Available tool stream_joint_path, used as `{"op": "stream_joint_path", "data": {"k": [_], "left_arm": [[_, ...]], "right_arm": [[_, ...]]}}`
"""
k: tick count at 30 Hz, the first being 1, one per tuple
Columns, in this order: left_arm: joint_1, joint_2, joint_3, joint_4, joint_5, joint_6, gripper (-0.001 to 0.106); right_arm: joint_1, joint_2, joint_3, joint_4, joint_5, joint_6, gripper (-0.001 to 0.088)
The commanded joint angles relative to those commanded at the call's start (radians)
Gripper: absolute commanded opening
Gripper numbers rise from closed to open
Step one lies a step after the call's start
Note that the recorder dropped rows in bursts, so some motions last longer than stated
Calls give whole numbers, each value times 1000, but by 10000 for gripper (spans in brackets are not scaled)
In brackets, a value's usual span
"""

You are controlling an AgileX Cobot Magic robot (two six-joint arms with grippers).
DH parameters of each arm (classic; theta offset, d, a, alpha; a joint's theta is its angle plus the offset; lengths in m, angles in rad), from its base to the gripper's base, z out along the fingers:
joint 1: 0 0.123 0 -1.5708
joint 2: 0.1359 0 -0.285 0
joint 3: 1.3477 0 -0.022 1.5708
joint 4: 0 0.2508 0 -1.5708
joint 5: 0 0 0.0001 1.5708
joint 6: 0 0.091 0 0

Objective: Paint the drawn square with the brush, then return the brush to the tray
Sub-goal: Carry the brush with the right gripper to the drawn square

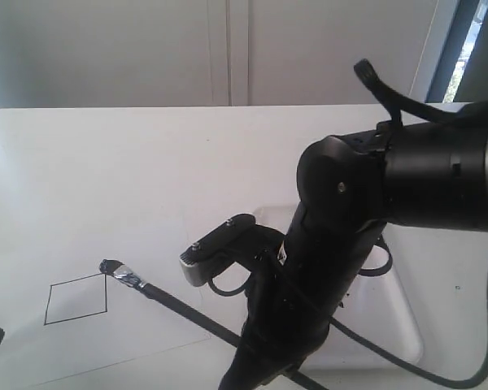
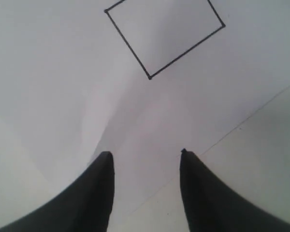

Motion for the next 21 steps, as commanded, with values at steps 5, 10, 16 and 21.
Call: {"op": "stream_joint_path", "data": {"k": [5, 10, 16, 21], "left_arm": [[-14, 96, 0, 139, -87, -32, 480], [-14, 129, 0, 168, -107, -30, 485], [-14, 169, 0, 165, -109, -30, 485], [-14, 169, 0, 165, -109, -30, 485]], "right_arm": [[24, 17, -58, 46, 55, -4, 0], [54, 50, -67, 48, 50, -4, 0], [54, 79, -67, 48, 45, -4, 0], [54, 79, -69, 50, 35, -4, 0]]}}
